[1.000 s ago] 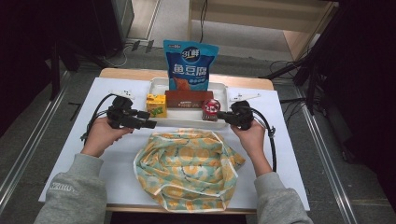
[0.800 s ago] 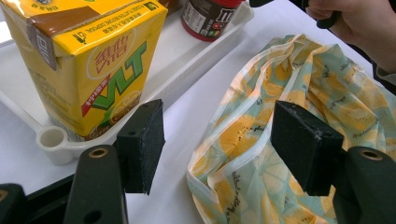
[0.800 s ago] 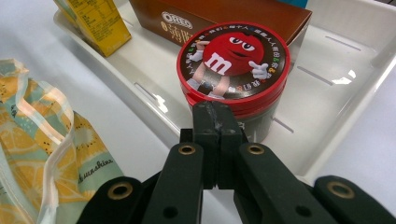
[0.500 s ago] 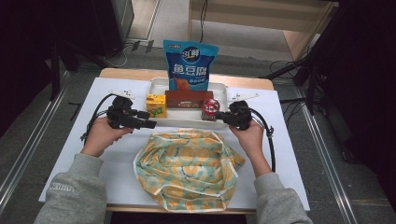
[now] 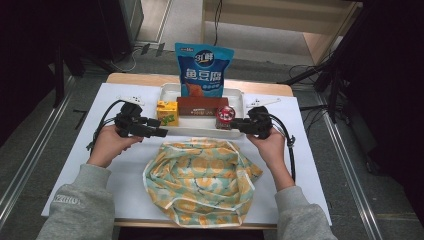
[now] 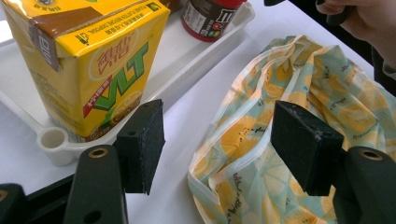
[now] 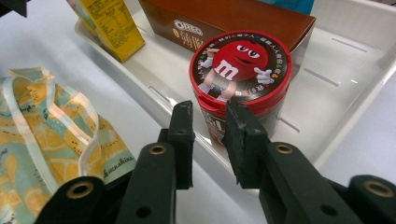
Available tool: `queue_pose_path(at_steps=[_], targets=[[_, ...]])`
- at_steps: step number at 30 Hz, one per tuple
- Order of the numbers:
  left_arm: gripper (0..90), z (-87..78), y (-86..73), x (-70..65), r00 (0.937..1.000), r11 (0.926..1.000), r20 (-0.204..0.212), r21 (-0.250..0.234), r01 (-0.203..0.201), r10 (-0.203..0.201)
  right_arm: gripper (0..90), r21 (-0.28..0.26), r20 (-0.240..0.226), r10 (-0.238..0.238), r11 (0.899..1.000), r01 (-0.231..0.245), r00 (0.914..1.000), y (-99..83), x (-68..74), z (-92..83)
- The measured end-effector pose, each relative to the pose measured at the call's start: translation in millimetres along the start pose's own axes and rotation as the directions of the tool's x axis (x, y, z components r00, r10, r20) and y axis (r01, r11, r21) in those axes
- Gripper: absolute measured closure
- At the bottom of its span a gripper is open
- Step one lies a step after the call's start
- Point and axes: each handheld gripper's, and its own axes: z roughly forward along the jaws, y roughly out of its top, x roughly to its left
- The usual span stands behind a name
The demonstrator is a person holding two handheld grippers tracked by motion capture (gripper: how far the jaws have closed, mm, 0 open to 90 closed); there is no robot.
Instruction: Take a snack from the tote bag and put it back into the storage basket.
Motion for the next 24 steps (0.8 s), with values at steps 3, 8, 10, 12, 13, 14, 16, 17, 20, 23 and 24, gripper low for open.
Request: queue_pose_path(at_steps=[3, 8, 10, 12, 13, 14, 16, 17, 20, 23, 24], targets=[[35.3, 1.3, -0.1, -0.3, 1.0000, 1.0000, -0.002, 0.005, -0.001, 0.001, 68.5, 0.001, -0.002, 0.005, 1.000, -0.005, 1.0000, 0.1, -1.2, -2.3], [35.3, 1.5, 0.8, -2.1, 1.0000, 1.0000, 0.000, 0.001, -0.004, 0.004, 59.2, 0.006, -0.012, 0.002, 1.000, -0.002, 0.9999, 0.7, -0.1, -6.6], [35.3, 1.0, 1.3, -2.2, 1.0000, 1.0000, -0.003, 0.003, -0.007, 0.007, 52.3, 0.009, -0.021, 0.002, 1.000, -0.002, 0.9998, 0.8, 1.0, -7.3], [35.3, 0.2, 1.2, -2.1, 1.0000, 1.0000, -0.002, 0.000, -0.008, 0.008, 46.4, 0.014, -0.025, -0.002, 1.000, 0.002, 0.9997, 0.7, 1.7, -7.8], [35.3, -0.4, 0.8, -2.2, 0.9999, 0.9999, -0.002, 0.002, -0.011, 0.011, 45.0, 0.016, -0.026, -0.001, 1.000, 0.001, 0.9997, 0.8, 1.8, -8.1], [35.3, -1.2, 0.3, -2.5, 0.9999, 0.9999, -0.007, 0.003, -0.011, 0.011, 44.1, 0.017, -0.020, 0.005, 1.000, -0.005, 0.9998, 0.8, 2.2, -8.7], [35.3, -2.9, -0.6, -2.0, 1.0000, 1.0000, -0.004, -0.001, -0.006, 0.006, 43.5, 0.014, -0.032, 0.016, 1.000, -0.016, 0.9994, 1.0, 2.1, -10.0], [35.4, -4.2, -1.1, -2.0, 1.0000, 1.0000, -0.006, -0.004, -0.008, 0.008, 43.1, 0.012, -0.031, 0.016, 1.000, -0.016, 0.9994, 1.1, 2.7, -10.3], [35.3, -6.5, -1.9, -1.8, 1.0000, 0.9999, -0.007, -0.012, -0.007, 0.007, 40.5, 0.015, -0.028, 0.008, 1.000, -0.008, 0.9996, 1.5, 4.9, -10.6], [35.3, -7.8, -2.3, -1.5, 1.0000, 0.9999, -0.008, -0.013, -0.004, 0.004, 40.0, 0.023, -0.034, 0.007, 1.000, -0.006, 0.9994, 1.3, 6.9, -10.9], [35.3, -8.0, -2.4, -1.6, 1.0000, 0.9999, -0.008, -0.013, -0.004, 0.003, 38.9, 0.027, -0.034, 0.005, 1.000, -0.004, 0.9994, 1.1, 7.5, -11.0]])
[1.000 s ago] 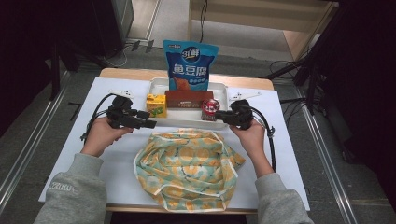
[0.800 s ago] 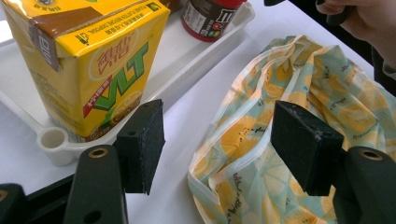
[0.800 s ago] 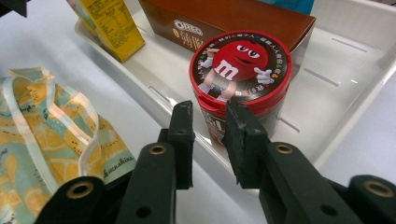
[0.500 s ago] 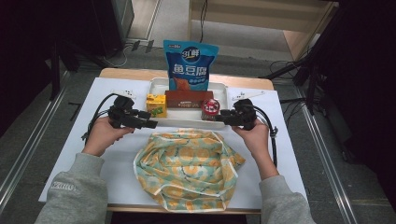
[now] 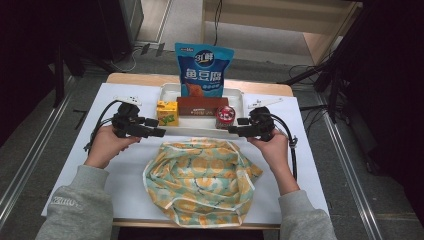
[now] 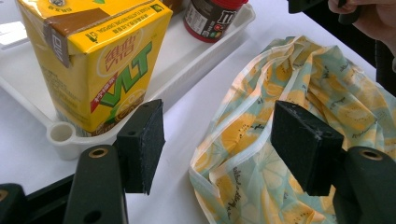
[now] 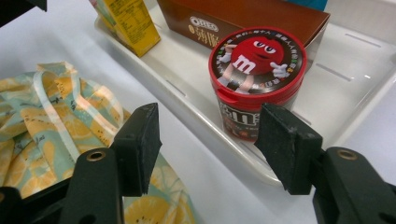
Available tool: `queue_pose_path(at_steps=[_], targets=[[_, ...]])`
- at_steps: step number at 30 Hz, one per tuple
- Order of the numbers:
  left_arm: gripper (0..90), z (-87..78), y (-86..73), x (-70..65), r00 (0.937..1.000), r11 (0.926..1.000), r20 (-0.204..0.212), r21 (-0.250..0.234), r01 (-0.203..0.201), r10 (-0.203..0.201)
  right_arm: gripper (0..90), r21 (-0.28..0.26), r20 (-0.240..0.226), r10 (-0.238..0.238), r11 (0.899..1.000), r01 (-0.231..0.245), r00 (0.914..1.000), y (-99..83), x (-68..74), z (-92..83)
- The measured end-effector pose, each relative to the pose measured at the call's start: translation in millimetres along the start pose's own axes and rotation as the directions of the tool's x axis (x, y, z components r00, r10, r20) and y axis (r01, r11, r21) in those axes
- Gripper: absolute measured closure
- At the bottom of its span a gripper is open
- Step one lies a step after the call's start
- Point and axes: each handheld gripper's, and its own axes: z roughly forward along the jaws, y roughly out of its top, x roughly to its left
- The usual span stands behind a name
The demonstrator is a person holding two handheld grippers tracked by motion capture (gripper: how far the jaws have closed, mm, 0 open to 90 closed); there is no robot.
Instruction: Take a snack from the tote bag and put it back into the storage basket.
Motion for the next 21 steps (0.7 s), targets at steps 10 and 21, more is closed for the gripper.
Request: queue_pose_path(at_steps=[10, 21], targets=[[35.3, 0.5, -0.8, -1.9, 1.0000, 1.0000, -0.001, 0.006, -0.001, 0.001, 32.9, -0.001, -0.008, -0.020, 1.000, 0.020, 0.9998, -6.7, 5.9, -8.0], [35.2, 0.1, -4.6, -3.4, 1.0000, 0.9999, -0.001, 0.013, -0.002, 0.002, 31.4, 0.007, -0.007, -0.031, 1.000, 0.031, 0.9995, -16.7, 10.8, -17.6]])
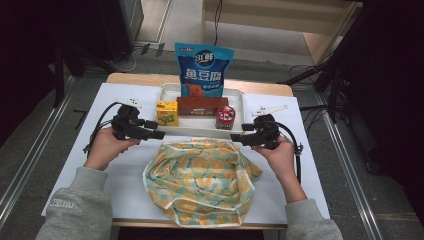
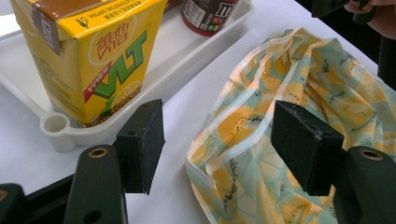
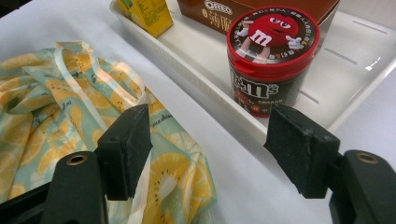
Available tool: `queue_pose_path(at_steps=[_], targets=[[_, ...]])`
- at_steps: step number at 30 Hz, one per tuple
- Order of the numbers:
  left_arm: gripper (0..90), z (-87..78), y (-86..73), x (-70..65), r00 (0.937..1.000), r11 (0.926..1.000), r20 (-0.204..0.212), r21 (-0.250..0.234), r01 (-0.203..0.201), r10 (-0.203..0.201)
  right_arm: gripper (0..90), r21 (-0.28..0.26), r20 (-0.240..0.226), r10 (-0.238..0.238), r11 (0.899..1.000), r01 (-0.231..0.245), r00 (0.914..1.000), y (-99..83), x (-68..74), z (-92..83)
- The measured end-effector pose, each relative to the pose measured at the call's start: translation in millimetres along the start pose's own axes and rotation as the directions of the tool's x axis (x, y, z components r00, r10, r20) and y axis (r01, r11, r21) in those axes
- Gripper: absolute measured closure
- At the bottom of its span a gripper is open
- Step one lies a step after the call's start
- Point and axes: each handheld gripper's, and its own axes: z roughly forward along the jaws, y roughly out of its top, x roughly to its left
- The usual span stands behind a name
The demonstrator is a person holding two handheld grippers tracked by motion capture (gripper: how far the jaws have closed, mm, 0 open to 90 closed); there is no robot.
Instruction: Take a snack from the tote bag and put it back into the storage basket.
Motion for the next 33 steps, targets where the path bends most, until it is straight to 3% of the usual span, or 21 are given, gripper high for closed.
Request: queue_pose_path(at_steps=[16, 33], targets=[[35.2, -3.9, -5.9, -1.5, 1.0000, 1.0000, -0.006, -0.001, 0.003, -0.003, 29.8, -0.015, -0.005, -0.019, 1.000, 0.019, 0.9998, -16.7, 3.6, -16.4], [35.2, -7.4, -12.5, -2.7, 0.9999, 1.0000, -0.013, -0.002, 0.005, -0.005, 21.9, -0.026, -0.005, -0.021, 0.999, 0.021, 0.9998, -38.0, -7.9, -32.0]])
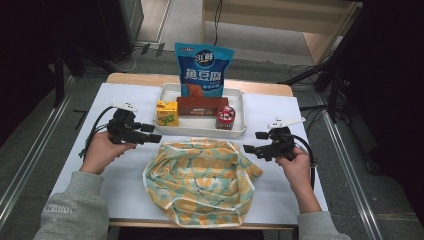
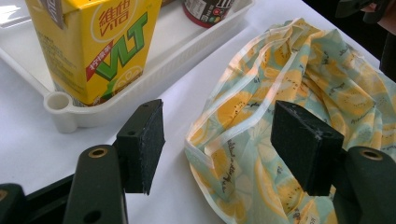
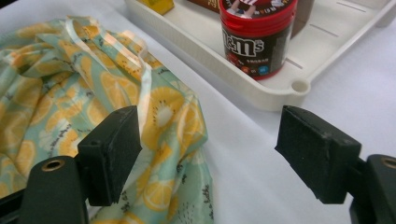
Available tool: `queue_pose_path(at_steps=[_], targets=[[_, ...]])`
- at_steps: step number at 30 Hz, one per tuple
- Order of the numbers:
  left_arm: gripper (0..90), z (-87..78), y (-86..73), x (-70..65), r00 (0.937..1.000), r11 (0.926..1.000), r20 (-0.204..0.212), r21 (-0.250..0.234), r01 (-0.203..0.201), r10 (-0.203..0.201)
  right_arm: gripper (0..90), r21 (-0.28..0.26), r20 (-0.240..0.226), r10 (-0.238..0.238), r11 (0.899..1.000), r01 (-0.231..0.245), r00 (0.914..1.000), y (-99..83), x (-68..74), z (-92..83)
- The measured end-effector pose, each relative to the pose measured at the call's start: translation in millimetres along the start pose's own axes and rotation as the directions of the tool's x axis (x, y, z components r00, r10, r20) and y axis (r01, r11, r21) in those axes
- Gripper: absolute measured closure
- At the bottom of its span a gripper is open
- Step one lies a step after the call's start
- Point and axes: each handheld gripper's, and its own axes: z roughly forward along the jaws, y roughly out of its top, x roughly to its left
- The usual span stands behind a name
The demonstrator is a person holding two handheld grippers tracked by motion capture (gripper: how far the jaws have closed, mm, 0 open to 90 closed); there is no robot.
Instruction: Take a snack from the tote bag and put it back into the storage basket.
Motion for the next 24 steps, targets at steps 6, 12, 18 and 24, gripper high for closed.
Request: queue_pose_path(at_steps=[6, 12, 18, 24], targets=[[35.3, -1.6, -2.3, -0.1, 1.0000, 1.0000, -0.006, 0.000, 0.001, -0.001, 21.9, 0.010, 0.018, 0.006, 1.000, -0.007, 0.9998, -5.5, -3.2, 0.1], [35.3, -3.5, -3.9, 0.6, 1.0000, 1.0000, -0.007, -0.002, 0.005, -0.005, 21.9, 0.019, 0.046, 0.021, 1.000, -0.022, 0.9987, -10.7, -7.5, 1.8], [35.2, -3.5, -4.4, 2.1, 1.0000, 1.0000, -0.008, -0.003, 0.005, -0.005, 21.9, 0.019, 0.044, 0.023, 1.000, -0.024, 0.9988, -11.5, -8.4, 4.5], [35.2, -3.0, -4.4, 2.5, 1.0000, 1.0000, -0.008, -0.001, 0.006, -0.006, 21.9, 0.023, 0.044, 0.018, 1.000, -0.020, 0.9988, -11.3, -7.2, 5.9]])
